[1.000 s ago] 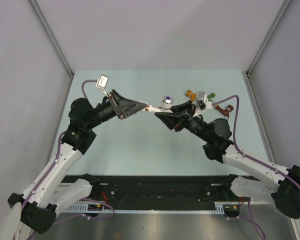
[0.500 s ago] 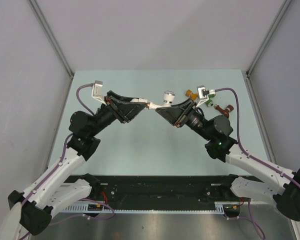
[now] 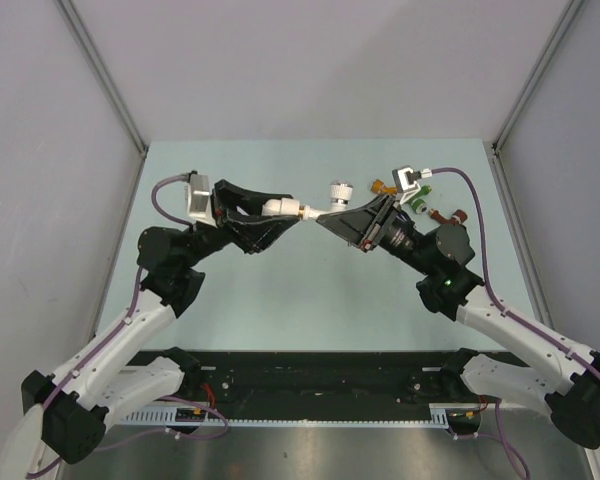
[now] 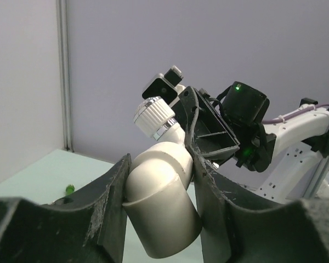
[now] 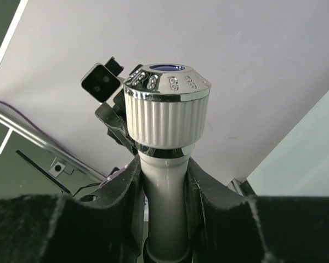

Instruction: Install the water faucets

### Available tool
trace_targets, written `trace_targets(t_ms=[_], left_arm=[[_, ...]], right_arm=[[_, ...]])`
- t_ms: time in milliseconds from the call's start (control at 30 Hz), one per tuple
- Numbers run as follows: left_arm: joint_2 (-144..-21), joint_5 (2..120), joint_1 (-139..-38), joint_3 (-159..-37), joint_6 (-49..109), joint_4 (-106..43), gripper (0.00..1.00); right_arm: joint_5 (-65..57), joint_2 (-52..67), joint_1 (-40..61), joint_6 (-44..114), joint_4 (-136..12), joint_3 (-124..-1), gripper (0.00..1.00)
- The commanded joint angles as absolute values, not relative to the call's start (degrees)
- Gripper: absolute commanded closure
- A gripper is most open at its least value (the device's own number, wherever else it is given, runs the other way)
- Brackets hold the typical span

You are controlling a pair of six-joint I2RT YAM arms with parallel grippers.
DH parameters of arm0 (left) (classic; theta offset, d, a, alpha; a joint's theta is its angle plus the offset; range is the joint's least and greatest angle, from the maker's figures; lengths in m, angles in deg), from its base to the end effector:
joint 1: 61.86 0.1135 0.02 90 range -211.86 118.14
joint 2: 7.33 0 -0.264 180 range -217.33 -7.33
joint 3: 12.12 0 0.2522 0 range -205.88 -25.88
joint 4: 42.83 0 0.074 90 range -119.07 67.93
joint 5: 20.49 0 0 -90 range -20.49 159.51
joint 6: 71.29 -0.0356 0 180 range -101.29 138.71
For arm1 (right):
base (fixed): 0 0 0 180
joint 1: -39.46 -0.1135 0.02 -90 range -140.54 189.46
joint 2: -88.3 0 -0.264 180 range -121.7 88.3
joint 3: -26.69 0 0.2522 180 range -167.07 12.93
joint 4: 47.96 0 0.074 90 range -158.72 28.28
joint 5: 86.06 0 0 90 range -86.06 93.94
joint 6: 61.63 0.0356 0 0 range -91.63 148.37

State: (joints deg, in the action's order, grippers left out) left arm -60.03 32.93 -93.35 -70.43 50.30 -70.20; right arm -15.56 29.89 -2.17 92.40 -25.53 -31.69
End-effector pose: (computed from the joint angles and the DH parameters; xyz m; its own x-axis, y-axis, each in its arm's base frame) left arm 0.1570 -0.1210 0.4040 -0.0476 -0.4641 -0.8845 0.9636 0.2119 -0.1631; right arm 0.1665 0.1639 0.3792 -0.6456 0.5600 -0.5192 -0.6313 -0.0088 0.7755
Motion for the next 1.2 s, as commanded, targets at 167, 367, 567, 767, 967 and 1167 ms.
trace_targets(t_ms=[167, 367, 567, 767, 967, 1167], left_arm=[[-58.48, 23.26, -96.14, -70.61, 46.12, -72.14, 1.0], [-57.86, 33.28, -96.23, -66.05, 52.61, -73.72, 1.0], [-56.55, 46.21, -96.14, -62.88, 58.16, -69.68, 1.0], [-55.75, 53.33, -95.61, -63.14, 63.96, -62.57, 1.0], [-56.98, 54.66, -93.68, -67.09, 70.45, -50.89, 1.0], [-59.79, 48.16, -88.76, -71.22, 78.99, -43.5, 1.0]], right_arm=[[-10.12, 29.41, 0.35, 92.09, -31.66, -34.18, 0.75], [-8.89, 30.9, 1.22, 87.96, -32.36, -34.09, 0.46], [-6.34, 31.7, 1.75, 82.78, -35.52, -34.09, 0.33], [-4.06, 34.07, 3.33, 76.03, -39.21, -34.18, 0.25], [-3.78, 38.9, 3.42, 58.47, -37.03, -34.09, 0.22], [-22.13, 44.87, 3.34, 16.82, -45.41, -34.18, 0.18]])
